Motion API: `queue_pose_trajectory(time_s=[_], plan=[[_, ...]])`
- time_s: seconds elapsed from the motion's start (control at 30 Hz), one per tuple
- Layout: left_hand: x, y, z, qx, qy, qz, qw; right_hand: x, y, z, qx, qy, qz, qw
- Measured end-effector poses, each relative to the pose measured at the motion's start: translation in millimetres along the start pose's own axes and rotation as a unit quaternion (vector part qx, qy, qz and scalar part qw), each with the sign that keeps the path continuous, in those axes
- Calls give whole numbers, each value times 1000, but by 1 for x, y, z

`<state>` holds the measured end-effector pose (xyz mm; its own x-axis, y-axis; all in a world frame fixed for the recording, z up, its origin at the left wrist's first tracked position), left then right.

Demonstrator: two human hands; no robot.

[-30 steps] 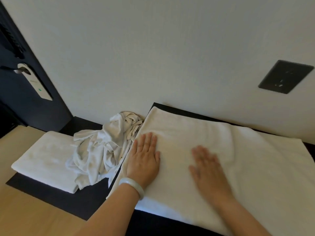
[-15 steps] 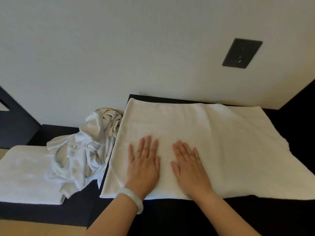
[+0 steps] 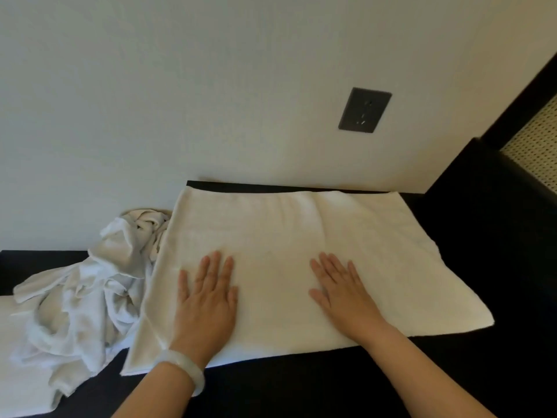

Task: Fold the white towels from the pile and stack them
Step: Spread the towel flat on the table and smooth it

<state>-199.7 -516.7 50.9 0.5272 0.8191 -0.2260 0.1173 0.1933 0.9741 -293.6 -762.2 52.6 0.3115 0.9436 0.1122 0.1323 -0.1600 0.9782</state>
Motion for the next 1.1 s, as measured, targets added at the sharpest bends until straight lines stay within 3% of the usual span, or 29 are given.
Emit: queue_pose_trajectory(time_s=[0.13, 0.23, 0.3, 0.37, 0.43, 0.5, 0.6, 0.8, 0.93, 1.03, 1.1], plan=[[33, 10, -1, 7, 65, 4, 998, -41, 11, -12, 32, 18, 56, 998], [18, 12, 9, 29, 96, 30, 995, -81, 26, -30, 37, -10, 263, 964], [-27, 9, 23, 17, 59, 38, 997, -131, 45, -46, -67, -98, 353, 928], [-91, 4, 37, -4, -23, 42, 999, -194, 57, -70, -174, -221, 344, 896], [-152, -7, 46, -12, -98, 27, 995, -247, 58, -96, -204, -335, 313, 865], [-199, -22, 47, -2, -150, 15, 989, -280, 49, -114, -173, -396, 326, 840], [-227, -38, 46, 13, -162, 12, 987, -294, 33, -121, -100, -408, 385, 822], [-224, -38, 46, -11, -157, -7, 988, -277, 29, -124, 15, -335, 521, 785], [-224, -41, 45, -2, -150, 8, 989, -288, 34, -129, 60, -330, 490, 805], [-222, -43, 46, -4, -145, 25, 989, -289, 33, -125, 91, -317, 373, 867], [-222, -43, 46, -2, -145, 26, 989, -290, 39, -121, 92, -296, 333, 890]])
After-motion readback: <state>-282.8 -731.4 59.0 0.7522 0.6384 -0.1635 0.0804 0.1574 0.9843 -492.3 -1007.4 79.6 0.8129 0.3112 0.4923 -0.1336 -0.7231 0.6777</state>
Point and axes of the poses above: each hand's wrist, its own z-axis towards the middle knuckle, its own y-axis out of the back of the hand, x = y × z, the point moved 8 cm from there along z, towards the middle knuckle, and after that the axes turned 5 degrees about -y, right-handed, at the moved point
